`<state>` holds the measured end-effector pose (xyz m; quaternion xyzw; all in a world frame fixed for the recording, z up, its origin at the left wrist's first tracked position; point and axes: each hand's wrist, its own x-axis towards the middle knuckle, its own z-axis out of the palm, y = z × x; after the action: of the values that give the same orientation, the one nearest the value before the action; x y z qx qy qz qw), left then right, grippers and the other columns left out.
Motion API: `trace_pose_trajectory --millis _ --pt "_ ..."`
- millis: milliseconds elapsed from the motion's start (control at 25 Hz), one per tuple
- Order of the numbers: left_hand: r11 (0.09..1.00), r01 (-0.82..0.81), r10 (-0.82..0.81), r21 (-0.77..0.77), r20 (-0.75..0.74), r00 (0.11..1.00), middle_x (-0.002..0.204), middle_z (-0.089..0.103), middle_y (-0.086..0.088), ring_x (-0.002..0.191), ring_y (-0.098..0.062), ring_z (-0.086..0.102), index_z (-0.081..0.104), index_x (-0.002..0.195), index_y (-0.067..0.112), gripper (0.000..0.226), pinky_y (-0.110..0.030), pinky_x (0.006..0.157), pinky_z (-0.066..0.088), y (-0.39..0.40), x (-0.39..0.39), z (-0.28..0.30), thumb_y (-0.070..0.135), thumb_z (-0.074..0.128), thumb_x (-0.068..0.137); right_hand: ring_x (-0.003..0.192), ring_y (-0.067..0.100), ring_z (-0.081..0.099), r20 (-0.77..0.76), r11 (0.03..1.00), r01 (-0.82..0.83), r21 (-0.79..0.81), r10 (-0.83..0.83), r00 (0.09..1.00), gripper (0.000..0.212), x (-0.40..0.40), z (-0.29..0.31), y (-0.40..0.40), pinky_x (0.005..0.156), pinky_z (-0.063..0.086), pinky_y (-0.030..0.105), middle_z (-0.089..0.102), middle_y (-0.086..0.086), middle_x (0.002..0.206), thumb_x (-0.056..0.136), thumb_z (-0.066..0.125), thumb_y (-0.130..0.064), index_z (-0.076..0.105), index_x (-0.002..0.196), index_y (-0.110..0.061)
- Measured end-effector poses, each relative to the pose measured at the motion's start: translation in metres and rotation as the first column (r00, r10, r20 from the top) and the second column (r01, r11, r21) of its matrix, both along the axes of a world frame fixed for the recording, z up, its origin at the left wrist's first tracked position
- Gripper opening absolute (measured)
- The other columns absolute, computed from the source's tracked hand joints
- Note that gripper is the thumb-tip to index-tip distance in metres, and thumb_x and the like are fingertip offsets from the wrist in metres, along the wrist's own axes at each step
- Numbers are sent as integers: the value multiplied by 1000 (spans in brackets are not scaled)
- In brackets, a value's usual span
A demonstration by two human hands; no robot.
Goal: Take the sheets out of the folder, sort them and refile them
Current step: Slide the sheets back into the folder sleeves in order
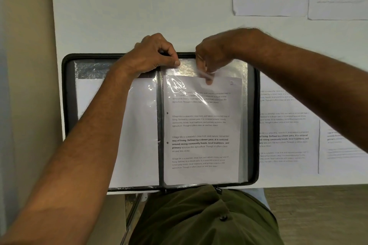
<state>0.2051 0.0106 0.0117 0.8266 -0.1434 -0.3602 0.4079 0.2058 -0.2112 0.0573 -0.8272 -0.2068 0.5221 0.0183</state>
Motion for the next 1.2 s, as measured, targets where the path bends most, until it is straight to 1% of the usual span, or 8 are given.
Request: trace_pose_trajectory --millis 240,440,560,680,760,880,1040,1200 --pt "1000 -14 14 17 14 1000 95 68 15 96 -11 67 80 78 38 34 -62 101 48 1 0 -5 66 83 60 98 15 60 10 1000 9 16 -9 1000 10 -7 2 1 64 38 27 74 -8 102 82 85 -34 83 91 -31" --pt "997 -66 64 49 50 997 100 62 14 99 -13 65 79 79 36 23 -54 104 48 0 -1 -9 55 87 70 94 13 67 45 962 217 167 -228 973 9 -16 20 -17 88 51 30 73 -15 88 94 72 -26 81 92 -29" --pt "987 -85 57 135 197 979 104 60 12 108 -14 57 73 75 39 16 -44 102 35 -5 -8 -10 49 85 78 97 18 74 -66 764 559 322 -571 819 18 -33 24 -45 91 59 37 77 -5 100 101 66 -31 77 104 -17" --pt "965 -86 2 249 321 947 111 58 6 115 -20 50 69 82 39 15 -41 93 28 -14 -21 -8 49 81 80 101 16 73 -87 527 717 456 -775 626 36 -63 22 -67 79 57 35 71 -2 117 95 71 -47 66 121 -22" --pt "940 -119 -21 318 405 914 120 53 2 120 -24 45 69 101 34 21 -43 99 28 -17 -37 -5 47 76 85 101 15 71 -119 353 778 519 -872 475 51 -92 21 -75 76 60 37 66 0 121 89 81 -40 56 131 -27" --pt "931 -183 -15 315 534 845 146 46 -4 136 -30 38 53 140 26 58 -46 110 25 -17 -78 -2 44 73 88 99 17 69 -265 96 820 564 -919 290 62 -139 15 -79 77 61 38 64 6 120 88 83 -23 48 139 -22" --pt "940 -239 75 243 538 840 165 27 -9 149 -35 25 37 156 19 76 -52 120 20 -14 -157 -7 41 71 91 97 16 69 -191 100 826 555 -951 244 55 -202 -4 -69 75 58 29 67 3 112 91 81 -22 51 137 -19" --pt "955 -233 111 182 510 853 164 30 -10 148 -34 28 44 151 18 69 -51 121 27 -12 -225 -15 33 73 91 96 30 75 -165 79 873 481 -970 179 32 -241 -7 -62 78 61 41 76 6 105 97 73 -35 64 121 -17"
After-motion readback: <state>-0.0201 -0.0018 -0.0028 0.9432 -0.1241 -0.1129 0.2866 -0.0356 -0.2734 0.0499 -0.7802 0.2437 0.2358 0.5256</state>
